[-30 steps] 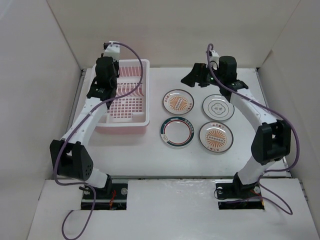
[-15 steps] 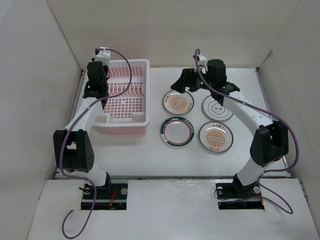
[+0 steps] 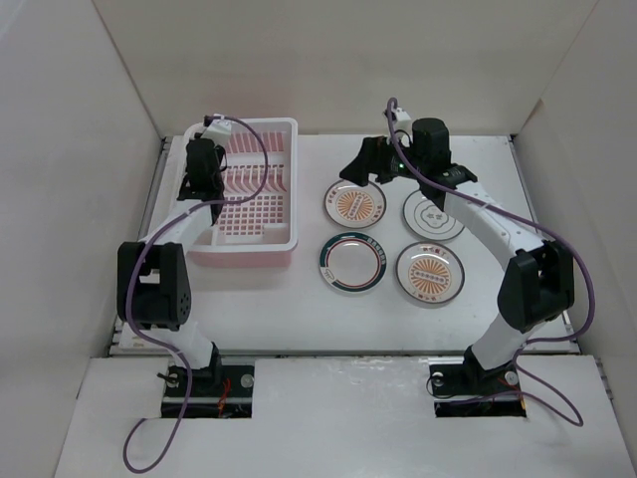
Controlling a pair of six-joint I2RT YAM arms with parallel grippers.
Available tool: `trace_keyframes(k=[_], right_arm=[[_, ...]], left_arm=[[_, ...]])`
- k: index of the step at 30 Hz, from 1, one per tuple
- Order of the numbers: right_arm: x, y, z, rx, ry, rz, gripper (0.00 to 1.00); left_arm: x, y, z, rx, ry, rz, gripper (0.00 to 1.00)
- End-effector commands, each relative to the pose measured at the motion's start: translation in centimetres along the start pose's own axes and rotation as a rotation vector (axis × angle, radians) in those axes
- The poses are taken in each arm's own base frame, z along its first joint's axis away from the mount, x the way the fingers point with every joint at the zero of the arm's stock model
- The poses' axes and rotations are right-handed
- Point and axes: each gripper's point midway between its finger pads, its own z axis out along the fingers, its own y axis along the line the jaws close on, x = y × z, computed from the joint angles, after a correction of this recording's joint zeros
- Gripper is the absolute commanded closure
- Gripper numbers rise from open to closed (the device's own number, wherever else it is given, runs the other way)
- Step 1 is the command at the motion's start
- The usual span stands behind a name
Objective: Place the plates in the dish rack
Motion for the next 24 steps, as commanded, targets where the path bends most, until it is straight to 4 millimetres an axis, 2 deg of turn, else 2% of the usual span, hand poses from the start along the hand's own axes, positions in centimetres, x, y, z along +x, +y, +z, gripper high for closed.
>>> trace_keyframes(k=[1,6,7,11,12,13,17,22,23,24], right_arm=[[-0.9,1.3,0.2,-0.039,-0.022,-0.046,0.00],[-0.7,1.7,0.3,-0.047,-0.018,-0.049,0.00],[-0.7,1.7,0.3,-0.047,-0.018,-0.049,0.00],[-0.9,2.1,0.0,-0.058,-0.022,-0.054,0.00],[-0.9,2.1,0.0,-0.058,-0.022,-0.054,0.00],[-0.9,2.1,0.0,-0.058,-0.022,-0.054,0.00],[-0.9,2.1,0.0,-0.058,-0.022,-0.054,0.00],[-0.9,2.1,0.0,-0.058,-0.022,-0.054,0.00],[-0.9,2.1,0.0,-0.058,-0.022,-0.054,0.00],[-1.0,2.7,-0.1,-0.068,-0.025,-0.061,0.00]], left_arm=[[-1.8,1.7,-0.3,-0.077,-0.082,-0.025,1.00],[-0.5,1.1,0.5,-0.063,-0.057,-0.054,1.00],[-0.2,1.5,0.8,-0.075,-0.056,-0.057,1.00],[0.4,1.2,0.7,-0.075,-0.055,-0.066,1.00],[1.4,0.7,0.9,-0.066,-0.036,-0.058,1.00],[1.2,0.8,0.9,-0.070,-0.044,-0.061,1.00],[2.8,-0.2,1.4,-0.053,-0.012,-0.069,1.00],[3.1,-0.7,1.6,-0.040,-0.007,-0.086,1.00],[3.8,-1.3,1.6,-0.024,0.005,-0.080,1.00],[3.9,-1.3,1.6,-0.024,0.005,-0.080,1.00]])
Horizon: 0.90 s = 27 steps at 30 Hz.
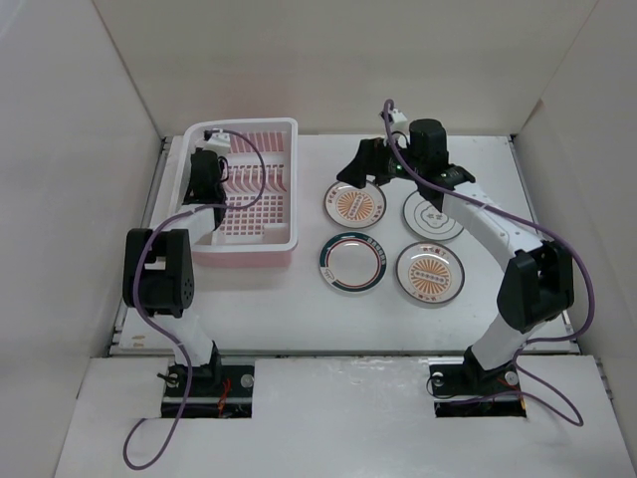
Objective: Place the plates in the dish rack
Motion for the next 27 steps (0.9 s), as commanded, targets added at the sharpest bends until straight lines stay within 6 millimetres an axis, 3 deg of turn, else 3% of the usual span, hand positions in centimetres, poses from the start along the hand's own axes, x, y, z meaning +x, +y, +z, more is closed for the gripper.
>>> trace_keyframes(k=[1,2,6,22,27], right_arm=[[-1.4,1.9,-0.2,-0.044,-0.037,-0.051,0.00],[-1.4,1.9,-0.2,-0.044,-0.037,-0.051,0.00],[-1.4,1.9,-0.2,-0.044,-0.037,-0.051,0.00],[-1.1,1.7,0.0,-0.041,-0.030,-0.047,0.00],[-1.1,1.7,0.0,-0.041,-0.030,-0.047,0.00]], left_arm=[[-1.7,0.2,0.3,-0.011,-0.074,-0.070,1.00],[-2.1,0.4,0.3,-0.014,-0.082,-0.073,1.00],[-0.4,-0.2,1.0,-0.021,-0.031,-0.069,1.00],[0.4,0.0,1.4,-0.061,-0.020,-0.090,0.97],[1.6,0.3,1.3,-0.075,-0.004,-0.079,0.81]])
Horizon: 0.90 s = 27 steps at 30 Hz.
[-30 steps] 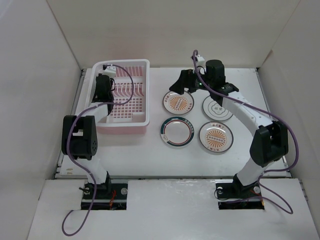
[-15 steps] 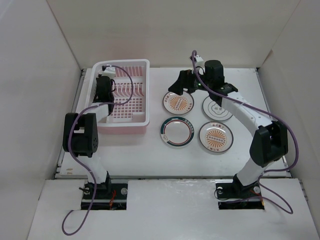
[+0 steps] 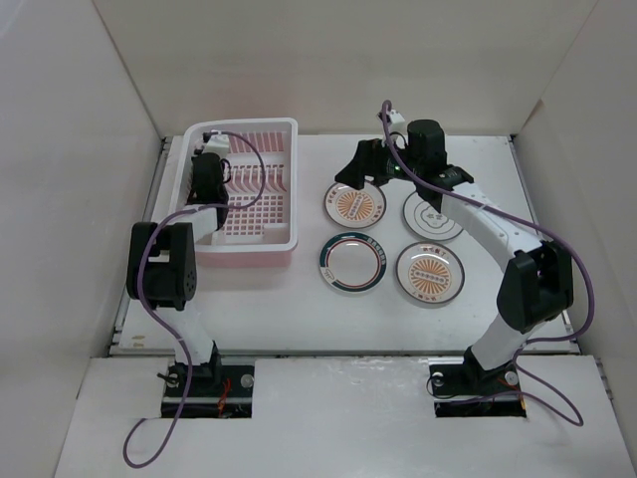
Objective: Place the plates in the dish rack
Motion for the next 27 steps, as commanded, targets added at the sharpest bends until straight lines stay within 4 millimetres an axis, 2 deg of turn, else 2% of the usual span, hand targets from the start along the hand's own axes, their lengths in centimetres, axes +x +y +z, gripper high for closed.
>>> trace_keyframes(k=[1,3,4,5,7,8,11,17,18,22,23,24,25,27], right_arm=[[-1.3,1.2,-0.2,-0.032,-0.035,-0.044,0.00],[-1.3,1.2,-0.2,-0.032,-0.035,-0.044,0.00],[-1.3,1.2,-0.2,-0.032,-0.035,-0.044,0.00],[-1.3,1.3,-0.2,-0.040,-0.032,-0.044,0.00],[-1.3,1.3,-0.2,-0.040,-0.032,-0.044,0.00],[-1.3,1.3,-0.2,-0.040,-0.032,-0.044,0.00],[-1.3,1.3,-0.2,-0.040,-0.032,-0.044,0.00],[-0.8,1.5,0.2,-0.046,-0.020,-0.041,0.00],[-0.8,1.6,0.2,-0.054,-0.017,-0.042,0.00],[-0.8,1.6,0.2,-0.054,-0.017,-0.042,0.00],[-0.8,1.6,0.2,-0.054,-0.017,-0.042,0.00],[-0.8,1.6,0.2,-0.054,-0.017,-0.042,0.00],[-0.8,1.6,0.2,-0.054,-0.017,-0.042,0.00],[-0.5,1.2,0.5,-0.043,-0.013,-0.037,0.00]], left_arm=[[0.1,0.8,0.0,-0.026,-0.010,-0.013,0.81],[0.7,1.1,0.1,-0.032,0.001,-0.025,0.79],[0.8,1.1,0.0,-0.035,-0.008,-0.030,0.74],[0.8,1.3,0.0,-0.046,-0.004,-0.030,0.61],[0.8,1.2,0.0,-0.046,-0.005,-0.039,0.57],[0.5,1.6,-0.2,-0.057,-0.010,-0.043,0.47],[0.1,2.0,-0.3,-0.069,-0.017,-0.048,0.44],[-3.9,3.7,-1.6,-0.085,-0.101,-0.072,0.34],[-3.6,3.6,-1.6,-0.081,-0.090,-0.067,0.33],[-6.2,4.5,-2.6,-0.078,-0.145,-0.099,0.27],[-6.3,4.1,-2.7,-0.070,-0.148,-0.098,0.24],[-7.5,4.0,-3.0,-0.066,-0.171,-0.105,0.22],[-7.3,3.4,-3.1,-0.054,-0.162,-0.098,0.20],[-8.6,2.4,-3.9,-0.020,-0.181,-0.106,0.10]])
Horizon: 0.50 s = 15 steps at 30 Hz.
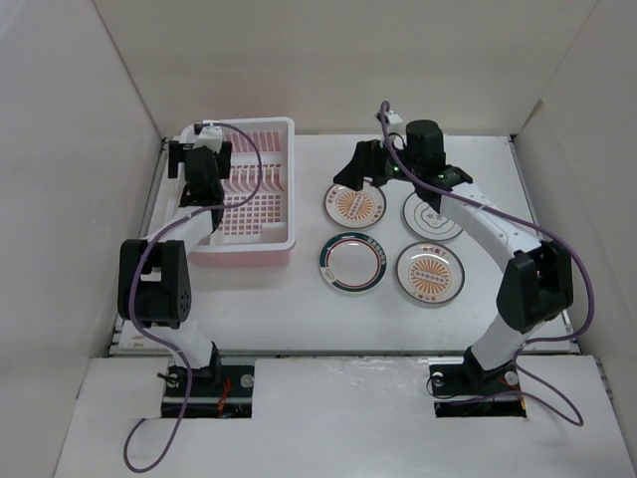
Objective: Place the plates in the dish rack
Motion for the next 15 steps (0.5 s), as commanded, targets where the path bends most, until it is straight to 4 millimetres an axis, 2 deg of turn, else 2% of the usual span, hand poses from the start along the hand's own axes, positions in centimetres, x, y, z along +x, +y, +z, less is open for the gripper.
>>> trace_keyframes(k=[1,3,4,5,6,7,8,9,10,11,12,13,14,15], right_arm=[[-0.9,0.3,0.4,0.001,-0.029,-0.035,0.00],[-1.2,-1.9,0.0,0.076,-0.049,-0.019,0.00],[-1.3,-3.4,-0.3,0.130,-0.061,-0.010,0.00],[-1.8,-6.1,-1.3,0.212,-0.086,0.008,0.00],[-1.6,-7.4,-1.9,0.230,-0.086,0.023,0.00],[-0.7,-8.9,-2.1,0.238,-0.066,0.049,0.00],[-0.5,-9.1,-2.5,0.190,-0.049,0.048,0.00],[-0.3,-10.9,-3.4,0.202,-0.047,0.061,0.00],[-0.2,-11.6,-3.7,0.202,-0.042,0.061,0.00],[0.6,-12.8,-3.8,0.219,-0.029,0.069,0.00],[0.3,-13.6,-4.4,0.230,-0.038,0.077,0.00],[0.7,-14.4,-4.6,0.232,-0.030,0.072,0.02],[1.4,-15.4,-4.5,0.228,-0.012,0.080,0.03],[1.7,-15.6,-4.4,0.198,-0.001,0.081,0.05]], left_arm=[[-6.0,-0.5,-1.1,0.019,-0.114,-0.069,0.02],[-7.0,-2.1,-1.8,0.064,-0.090,-0.101,0.00],[-9.7,-1.9,-2.2,0.070,-0.122,-0.144,0.00],[-9.4,-2.5,-2.6,0.087,-0.059,-0.153,0.00],[-10.5,-3.3,-3.0,0.119,-0.040,-0.235,0.00],[-14.0,-3.2,-3.2,0.152,-0.068,-0.289,0.00],[-15.4,-4.4,-3.9,0.250,-0.062,-0.321,0.00],[-15.1,-5.8,-4.7,0.319,0.001,-0.331,0.00],[-16.3,-6.5,-5.4,0.375,0.004,-0.382,0.00],[-18.5,-7.9,-6.8,0.478,-0.019,-0.413,0.00],[-18.9,-8.3,-7.6,0.521,-0.016,-0.433,0.00],[-20.6,-8.5,-9.4,0.572,-0.045,-0.466,0.00],[-21.6,-9.4,-11.0,0.640,-0.058,-0.511,0.00],[-21.4,-10.4,-12.3,0.726,-0.050,-0.529,0.00]])
